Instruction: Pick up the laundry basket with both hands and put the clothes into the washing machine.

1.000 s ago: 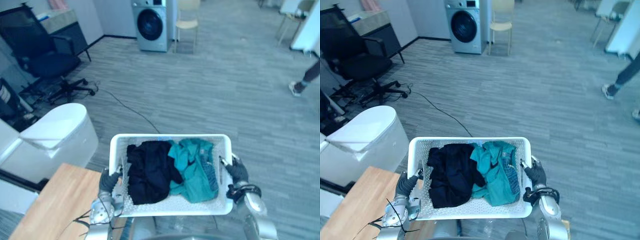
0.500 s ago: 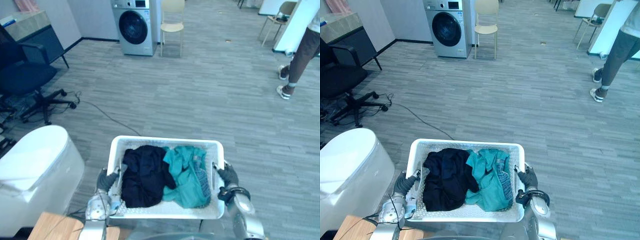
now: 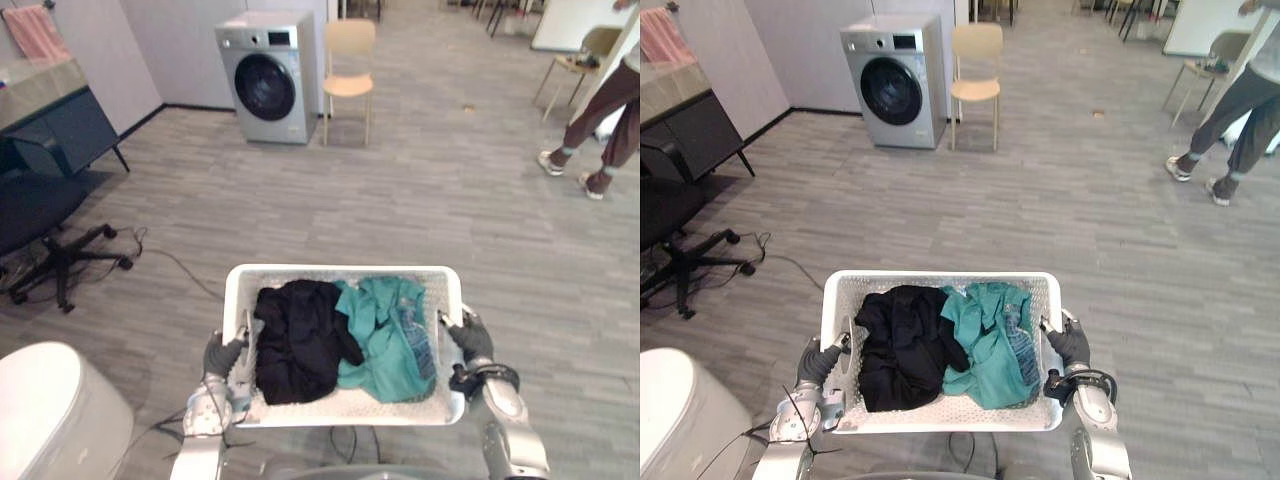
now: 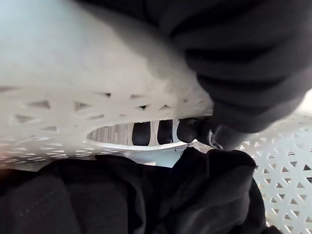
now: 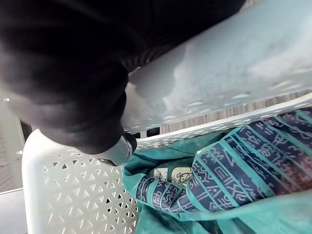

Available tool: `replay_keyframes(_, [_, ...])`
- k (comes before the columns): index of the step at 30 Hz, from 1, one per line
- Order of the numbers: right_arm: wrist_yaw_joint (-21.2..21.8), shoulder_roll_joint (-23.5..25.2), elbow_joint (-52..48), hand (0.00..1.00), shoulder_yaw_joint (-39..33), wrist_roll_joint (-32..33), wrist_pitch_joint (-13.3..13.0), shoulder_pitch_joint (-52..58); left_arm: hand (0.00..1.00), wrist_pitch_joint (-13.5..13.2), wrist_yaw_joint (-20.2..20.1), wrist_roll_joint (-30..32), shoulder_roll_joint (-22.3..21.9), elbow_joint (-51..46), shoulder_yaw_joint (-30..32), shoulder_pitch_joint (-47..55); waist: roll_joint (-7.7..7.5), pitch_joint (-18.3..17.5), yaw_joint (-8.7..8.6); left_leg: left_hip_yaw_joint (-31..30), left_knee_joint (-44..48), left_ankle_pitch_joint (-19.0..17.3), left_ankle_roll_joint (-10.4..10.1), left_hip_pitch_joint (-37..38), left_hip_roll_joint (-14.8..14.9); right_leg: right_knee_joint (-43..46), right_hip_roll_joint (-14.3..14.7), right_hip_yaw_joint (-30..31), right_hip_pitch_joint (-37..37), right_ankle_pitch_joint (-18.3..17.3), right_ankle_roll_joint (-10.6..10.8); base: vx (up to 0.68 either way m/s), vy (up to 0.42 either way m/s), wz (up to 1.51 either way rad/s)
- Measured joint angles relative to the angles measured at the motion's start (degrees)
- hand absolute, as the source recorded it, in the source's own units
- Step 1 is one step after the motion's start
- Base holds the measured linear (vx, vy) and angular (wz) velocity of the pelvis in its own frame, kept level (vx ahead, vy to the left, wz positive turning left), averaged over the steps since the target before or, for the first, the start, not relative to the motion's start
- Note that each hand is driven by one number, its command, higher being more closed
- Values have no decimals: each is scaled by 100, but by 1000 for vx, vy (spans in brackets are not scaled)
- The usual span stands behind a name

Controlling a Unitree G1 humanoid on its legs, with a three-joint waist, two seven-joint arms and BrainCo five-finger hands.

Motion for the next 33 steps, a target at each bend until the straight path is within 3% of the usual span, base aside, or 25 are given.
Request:
replay_keyframes(2, [-16, -5, 9, 100, 19, -2, 5, 1, 100, -1, 0, -9, -4, 9, 8, 22, -91, 42, 63, 178, -450, -385, -23, -529, -107, -172, -185, 25, 303, -109, 101, 431, 87, -24])
replay_keyframes(4, [-18, -7, 59, 100, 18, -2, 14, -1, 100, 0, -1, -9, -3, 33, 8, 22, -113, 50, 145, 269, -1835, -697, -160, -979, -422, -200, -512, 74, 563, -244, 364, 540, 264, -31])
replay_keyframes(6, [-17, -12, 117, 100, 18, -1, 19, 0, 100, 1, -5, -8, -6, 78, 2, 22, -124, 57, 174, 237, -3566, -614, -241, -1084, -767, -233, -831, 112, 814, -407, 618, 542, 337, -21])
replay_keyframes(7, [-14, -11, 150, 100, 18, -1, 12, -1, 100, 4, -5, -6, -4, 88, -2, 14, -158, 71, 204, 164, -4528, 91, -318, -1012, -979, -249, -1036, 154, 1007, -552, 844, 566, 371, -2])
replay_keyframes(8, [-18, 78, 383, 100, 19, 0, -1, -45, 100, 24, 3, 5, 82, 180, 32, -56, -440, 3, 215, 368, -4633, -6, -105, -818, -1358, -337, -1319, 313, 1124, -564, 867, 559, 351, 17])
replay_keyframes(10, [-12, 45, 475, 100, 26, -11, -20, -234, 100, 30, 10, 8, 86, 180, 45, -90, -462, -2, 132, 303, -4188, -344, 112, -1008, -1413, -299, -1274, 466, 1098, -232, 564, 583, 347, 27])
replay_keyframes(11, [-6, 54, 517, 100, 12, -29, 10, -346, 100, 30, 25, 5, 85, 180, 46, -96, -479, -8, 156, 317, -3949, -650, 200, -1007, -1434, -103, -1327, 570, 1094, -47, 758, 506, 325, 11])
replay_keyframes(12, [4, 57, 519, 100, -8, -69, 9, -359, 100, 30, 26, 4, 85, 180, 37, -99, -508, -10, 169, 324, -3902, -786, 225, -934, -1508, 161, -1396, 631, 1044, 32, 851, 481, 340, 5])
replay_keyframes(13, [35, 86, 583, 100, -98, -145, -12, -360, 100, 30, 26, 4, 90, 181, -15, -98, -564, 3, 205, 366, -4028, -990, 279, -603, -1697, 1105, -1592, 836, 769, 183, 1073, 447, 319, 5])
replay_keyframes(14, [38, 129, 739, 100, -157, -223, -35, -379, 100, 32, 26, 16, 124, 181, -62, -96, -635, 35, 218, 457, -4271, -1103, 346, -166, -1905, 2441, -1822, 1109, 295, 612, 1220, 531, 358, 3])
replay_keyframes(15, [40, 155, 810, 100, -158, -247, -34, -387, 100, 41, 29, 31, 170, 184, -64, -83, -655, 57, 210, 516, -4418, -1173, 393, 153, -2008, 3589, -1915, 1290, -123, 846, 1289, 500, 286, -2])
replay_keyframes(16, [40, 221, 864, 100, -158, -290, -37, -389, 100, 52, 37, 32, 242, 186, -63, -63, -649, 63, 197, 565, -4535, -1226, 412, 433, -2073, 4587, -1986, 1318, -544, 941, 1266, 395, 175, -1])
replay_keyframes(17, [38, 326, 988, 100, -149, -354, -39, -401, 100, 92, 69, 46, 337, 186, -59, -46, -614, 85, 105, 562, -4871, -1229, 418, 918, -2181, 5589, -2110, 958, -1079, 808, 946, 387, 164, -3])
replay_keyframes(19, [36, 368, 1022, 100, -134, -395, -38, -414, 100, 109, 94, 50, 359, 186, -40, -23, -515, 114, 85, 569, -5154, -1226, 416, 1266, -2190, 5775, -2075, 679, -1369, 546, 569, 345, 126, -6])
replay_keyframes(21, [36, 376, 1020, 100, -130, -417, -41, -416, 100, 110, 97, 51, 366, 185, -37, -17, -447, 120, 41, 571, -5484, -1225, 404, 1676, -2191, 5155, -2029, 183, -1759, 90, 516, 342, 75, 0])
replay_keyframes(23, [34, 376, 1017, 100, -113, -416, -40, -427, 100, 110, 97, 50, 365, 184, -38, -10, -461, 106, 22, 546, -5551, -1267, 308, 1821, -2188, 4245, -1940, -36, -1872, -65, 444, 251, -1, 8])
replay_keyframes(24, [33, 370, 1025, 100, -97, -415, -33, -424, 100, 111, 98, 50, 366, 185, -37, 17, -527, 66, -24, 533, -5546, -1324, 204, 1876, -2196, 3337, -1753, -194, -1884, -61, 379, 394, -71, 1])
replay_keyframes(25, [30, 385, 1024, 100, -82, -415, -31, -398, 100, 112, 98, 50, 387, 186, -35, 42, -630, 6, -26, 522, -5488, -1390, 89, 1928, -2241, 2276, -1501, -284, -1807, 287, 104, 405, -92, -4])
replay_keyframes(26, [27, 403, 1022, 100, -76, -414, -30, -374, 100, 114, 98, 50, 392, 203, -35, 46, -693, -34, -27, 500, -5456, -1409, 61, 1957, -2294, 1925, -1435, -361, -1732, 370, 29, 423, -59, -22])
replay_keyframes(27, [22, 266, 1022, 100, -79, -412, -24, -353, 100, 140, 98, 51, 195, 276, -52, 45, -501, -82, -23, 457, -5132, -1436, 13, 1913, -2182, 1529, -1334, -391, -1427, 369, 121, 335, 14, -26])
replay_keyframes(28, [23, 178, 1014, 100, -87, -396, -25, -336, 100, 141, 97, 60, 140, 312, -86, 50, -519, -58, -8, 386, -4747, -1501, -90, 1675, -2005, 965, -1233, -414, -1076, 533, 211, 259, 38, -30])
replay_keyframes(29, [19, 179, 1020, 100, -105, -396, -28, -338, 100, 140, 97, 60, 171, 321, -122, 48, -549, -66, 9, 380, -4896, -1522, -54, 1673, -1994, 712, -1211, -387, -933, 632, 244, 215, 14, -26])
replay_keyframes(30, [23, 175, 1023, 100, -111, -395, -57, -349, 100, 123, 97, 60, 182, 321, -141, 25, -575, -115, 27, 327, -5556, -1409, -152, 1656, -1925, 229, -1146, -370, -681, 877, 305, 164, -13, -30])
replay_keyframes(31, [30, 170, 1011, 100, -110, -393, -101, -348, 100, 68, 97, 59, 160, 316, -119, 20, -523, -174, 57, 370, -6255, -739, -238, 1638, -1685, -233, -934, -366, -531, 1083, 357, 234, 5, -49])
replay_keyframes(33, [35, 217, 1041, 100, -94, -381, -123, -325, 100, 62, 98, 59, 161, 338, -45, 47, -579, -256, 132, 411, -6330, -728, -231, 1729, -1736, -685, -873, -255, -357, 1296, 408, 181, 73, -32])
